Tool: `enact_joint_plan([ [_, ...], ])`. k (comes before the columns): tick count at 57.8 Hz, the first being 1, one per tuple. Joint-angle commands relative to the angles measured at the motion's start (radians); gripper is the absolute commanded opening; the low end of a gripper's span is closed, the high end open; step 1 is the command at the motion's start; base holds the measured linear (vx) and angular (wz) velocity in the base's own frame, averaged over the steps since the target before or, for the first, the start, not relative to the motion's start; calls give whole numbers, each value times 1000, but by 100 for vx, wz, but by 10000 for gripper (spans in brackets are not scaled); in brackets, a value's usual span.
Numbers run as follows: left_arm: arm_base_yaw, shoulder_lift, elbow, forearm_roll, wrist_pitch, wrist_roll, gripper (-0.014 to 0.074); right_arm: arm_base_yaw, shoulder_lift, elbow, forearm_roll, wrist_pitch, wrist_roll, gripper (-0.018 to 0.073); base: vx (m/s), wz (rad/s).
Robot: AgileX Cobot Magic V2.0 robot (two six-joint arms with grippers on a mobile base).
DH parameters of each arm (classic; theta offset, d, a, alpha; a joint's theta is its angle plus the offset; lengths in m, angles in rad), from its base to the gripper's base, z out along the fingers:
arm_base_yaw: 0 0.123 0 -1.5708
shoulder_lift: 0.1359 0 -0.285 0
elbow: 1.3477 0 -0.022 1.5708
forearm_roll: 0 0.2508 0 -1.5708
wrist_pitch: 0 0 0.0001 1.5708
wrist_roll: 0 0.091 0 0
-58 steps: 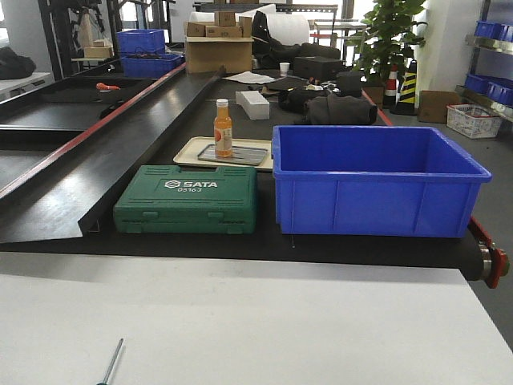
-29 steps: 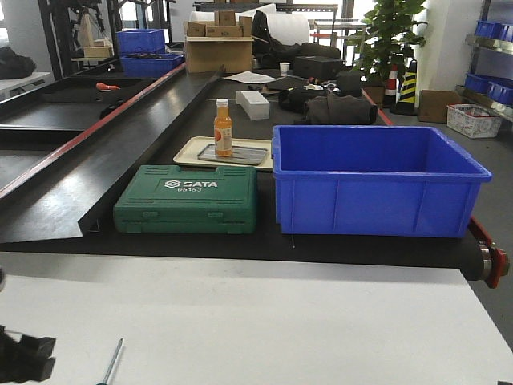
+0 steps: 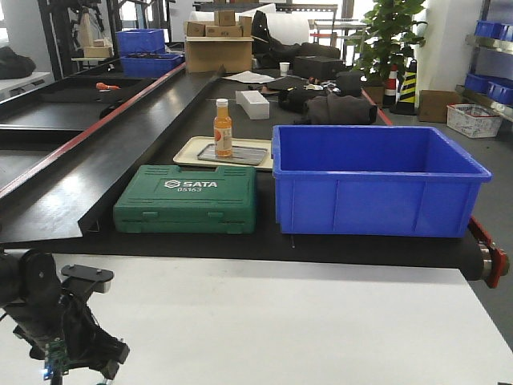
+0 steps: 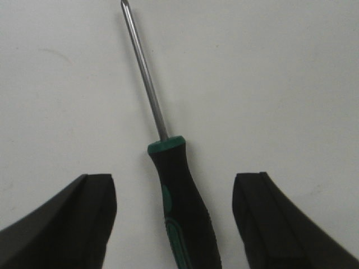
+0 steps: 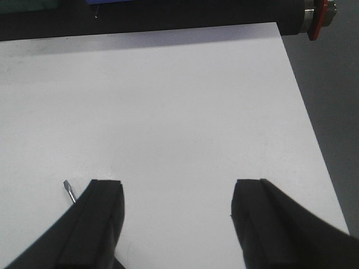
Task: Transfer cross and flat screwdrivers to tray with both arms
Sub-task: 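Close the left gripper around the green-black screwdriver handle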
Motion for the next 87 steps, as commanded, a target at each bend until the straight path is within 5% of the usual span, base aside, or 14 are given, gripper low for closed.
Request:
enact_joint_plan([
  [1, -4, 1, -78, -15, -8, -33, 568, -5, -2, -36, -3, -47, -3, 487, 0, 0],
  [17, -4, 94, -105, 37, 32, -171, 568, -5, -2, -36, -3, -50, -6, 487, 0, 0],
  [46, -4, 184, -106, 35, 0, -162, 536, -5, -2, -36, -3, -55, -6, 486, 0, 0],
  [61, -6, 196, -106, 35, 25, -162, 347, -5, -2, -36, -3, -55, -6, 486, 0, 0],
  [76, -6, 196, -106, 35, 58, -162, -10, -5, -2, -36, -3, -63, -6, 484, 0, 0],
  [87, -6, 187, -106, 35, 59, -162, -6, -5, -1, -36, 7, -122, -2, 483, 0, 0],
])
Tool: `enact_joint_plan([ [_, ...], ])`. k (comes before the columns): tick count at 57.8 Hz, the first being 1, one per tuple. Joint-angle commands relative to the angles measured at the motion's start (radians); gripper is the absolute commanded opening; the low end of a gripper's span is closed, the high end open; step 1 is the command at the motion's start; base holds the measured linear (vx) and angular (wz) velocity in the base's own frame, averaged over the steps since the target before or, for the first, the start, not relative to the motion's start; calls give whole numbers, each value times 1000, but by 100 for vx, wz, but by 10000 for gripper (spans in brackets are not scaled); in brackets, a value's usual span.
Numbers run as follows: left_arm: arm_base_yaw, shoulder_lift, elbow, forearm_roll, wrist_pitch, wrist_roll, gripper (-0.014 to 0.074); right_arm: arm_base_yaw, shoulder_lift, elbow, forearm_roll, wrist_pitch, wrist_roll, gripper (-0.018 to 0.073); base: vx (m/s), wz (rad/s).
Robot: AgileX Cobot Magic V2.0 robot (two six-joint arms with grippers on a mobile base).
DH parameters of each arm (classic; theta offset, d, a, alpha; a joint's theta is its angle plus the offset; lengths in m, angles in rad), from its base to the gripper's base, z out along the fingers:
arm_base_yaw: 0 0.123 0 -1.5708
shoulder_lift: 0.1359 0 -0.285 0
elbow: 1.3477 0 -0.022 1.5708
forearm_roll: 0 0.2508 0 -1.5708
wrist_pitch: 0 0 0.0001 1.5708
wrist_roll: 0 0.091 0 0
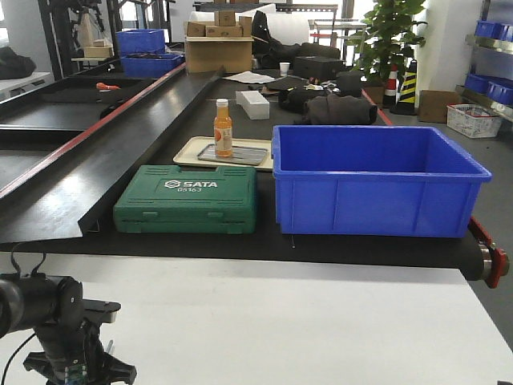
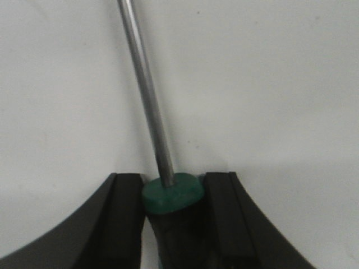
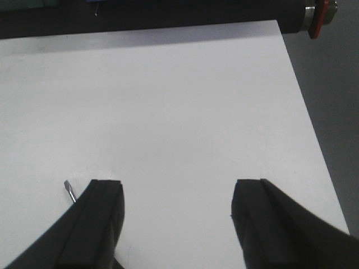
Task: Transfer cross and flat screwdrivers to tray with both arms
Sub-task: 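Close the left gripper around the green-black screwdriver handle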
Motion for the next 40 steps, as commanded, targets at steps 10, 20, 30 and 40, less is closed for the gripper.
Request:
enact_joint_plan([
  [10, -3, -77, -14, -30, 18, -8, -4, 12, 51, -113, 28, 180, -148, 467, 0, 0],
  [20, -3, -144, -14, -31, -23, -8, -4, 128, 183, -262, 119, 343, -470, 468, 0, 0],
  [30, -5, -204, -14, -31, -21, -7, -4, 220, 361, -394, 129, 460, -508, 468, 0, 0],
  [40, -5, -252, -14, -31, -13, -1, -4, 275, 578, -501, 122, 527, -518, 468, 0, 0],
])
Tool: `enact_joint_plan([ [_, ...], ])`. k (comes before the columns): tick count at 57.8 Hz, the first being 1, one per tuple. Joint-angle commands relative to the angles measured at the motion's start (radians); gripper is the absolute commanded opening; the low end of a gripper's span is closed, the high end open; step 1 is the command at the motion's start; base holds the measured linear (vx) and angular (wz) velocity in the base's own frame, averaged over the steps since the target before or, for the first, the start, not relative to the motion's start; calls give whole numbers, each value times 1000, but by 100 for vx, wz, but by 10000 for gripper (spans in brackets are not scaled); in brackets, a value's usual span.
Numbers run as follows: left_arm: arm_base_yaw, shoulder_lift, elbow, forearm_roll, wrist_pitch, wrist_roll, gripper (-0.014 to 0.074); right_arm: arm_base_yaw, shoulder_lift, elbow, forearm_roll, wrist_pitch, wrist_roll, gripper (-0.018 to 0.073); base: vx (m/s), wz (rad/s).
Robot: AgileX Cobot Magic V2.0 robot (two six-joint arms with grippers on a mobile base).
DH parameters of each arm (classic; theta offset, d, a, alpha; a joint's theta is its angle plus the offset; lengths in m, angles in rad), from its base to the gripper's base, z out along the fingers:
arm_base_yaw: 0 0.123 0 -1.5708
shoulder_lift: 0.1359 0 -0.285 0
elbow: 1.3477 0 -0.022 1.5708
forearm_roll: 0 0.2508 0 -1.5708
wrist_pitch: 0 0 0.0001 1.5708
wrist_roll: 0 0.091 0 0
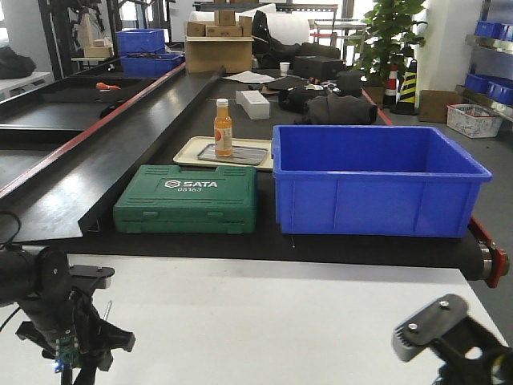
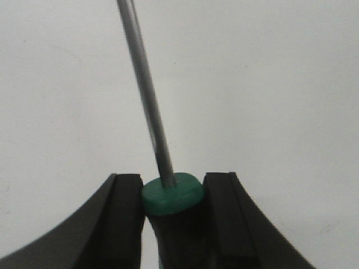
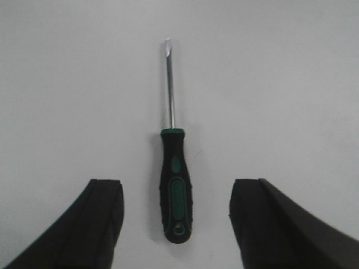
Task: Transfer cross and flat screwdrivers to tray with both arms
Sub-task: 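Close the left gripper around the green-black screwdriver handle, then close the right gripper around the other green-black screwdriver handle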
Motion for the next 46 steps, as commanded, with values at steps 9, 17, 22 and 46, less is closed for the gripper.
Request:
enact_joint_plan([
  [9, -5, -108, -26, -11, 6, 0, -4, 19, 223, -140, -16, 14, -61, 468, 0, 0],
  [17, -5, -117, -26, -11, 26, 7, -4, 17, 313, -176, -26, 36, -69, 468, 0, 0],
  [22, -5, -123, -26, -11, 33, 7, -4, 17, 352, -183, -26, 36, -76, 468, 0, 0],
  [46, -5, -135, -26, -12, 42, 7, -4, 17, 470, -183, -21, -8, -121, 468, 0, 0],
])
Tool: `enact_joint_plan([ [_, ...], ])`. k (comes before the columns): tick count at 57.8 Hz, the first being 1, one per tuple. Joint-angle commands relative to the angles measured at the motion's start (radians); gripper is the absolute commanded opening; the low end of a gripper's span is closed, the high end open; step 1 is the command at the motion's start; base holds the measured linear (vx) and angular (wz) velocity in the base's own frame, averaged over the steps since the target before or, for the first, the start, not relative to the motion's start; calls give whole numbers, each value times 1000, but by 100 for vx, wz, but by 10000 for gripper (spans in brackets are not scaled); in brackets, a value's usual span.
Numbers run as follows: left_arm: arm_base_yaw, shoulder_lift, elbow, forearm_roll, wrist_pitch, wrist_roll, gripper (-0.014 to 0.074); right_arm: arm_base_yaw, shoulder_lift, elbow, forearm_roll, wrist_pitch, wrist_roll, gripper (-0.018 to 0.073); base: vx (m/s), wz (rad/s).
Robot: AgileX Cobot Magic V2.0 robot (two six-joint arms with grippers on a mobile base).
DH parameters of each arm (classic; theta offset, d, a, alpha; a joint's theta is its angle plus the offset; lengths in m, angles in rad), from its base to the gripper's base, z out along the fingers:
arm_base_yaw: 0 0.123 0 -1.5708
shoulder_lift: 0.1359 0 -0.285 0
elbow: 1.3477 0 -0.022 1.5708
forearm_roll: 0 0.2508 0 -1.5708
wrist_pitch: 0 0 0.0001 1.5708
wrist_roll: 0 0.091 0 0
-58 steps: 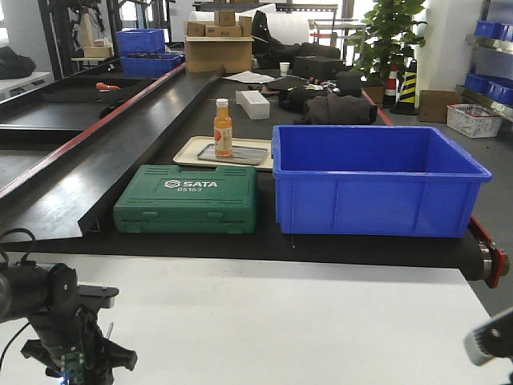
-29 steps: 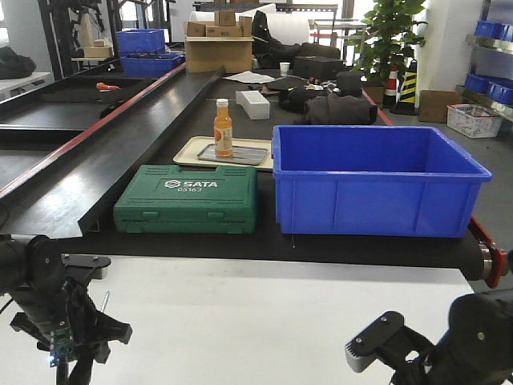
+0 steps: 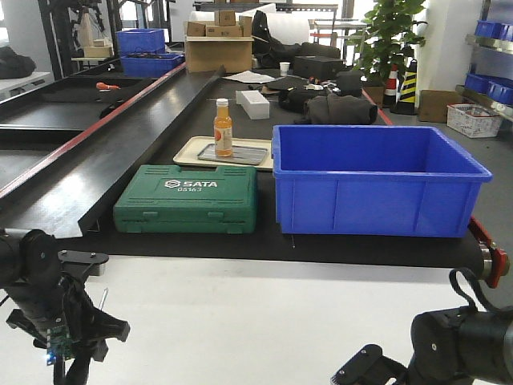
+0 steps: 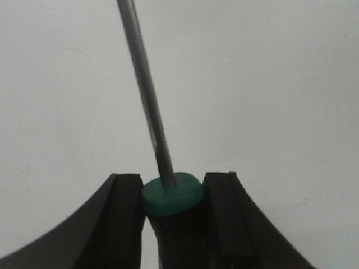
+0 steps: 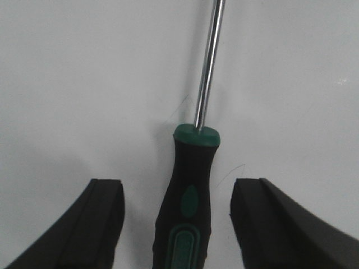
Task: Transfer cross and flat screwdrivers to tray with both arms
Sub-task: 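Close the right gripper around the other green-black screwdriver handle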
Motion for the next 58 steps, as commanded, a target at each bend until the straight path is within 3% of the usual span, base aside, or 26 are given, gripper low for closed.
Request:
enact_joint_plan([
  [1, -5, -61, -26, -13, -19, -1, -4, -2, -24, -27, 0, -45, -12, 468, 0, 0],
  [23, -5, -61, -26, -89, -29, 9, -4, -2, 49, -27, 1, -82, -9, 467, 0, 0],
  [37, -5, -61, -26, -89, -29, 9, -4, -1, 79, -27, 4, -90, 0, 459, 0, 0],
  [58, -5, -61, -26, -89, -26, 9, -4, -1, 87, -27, 5, -74, 6, 265, 0, 0],
])
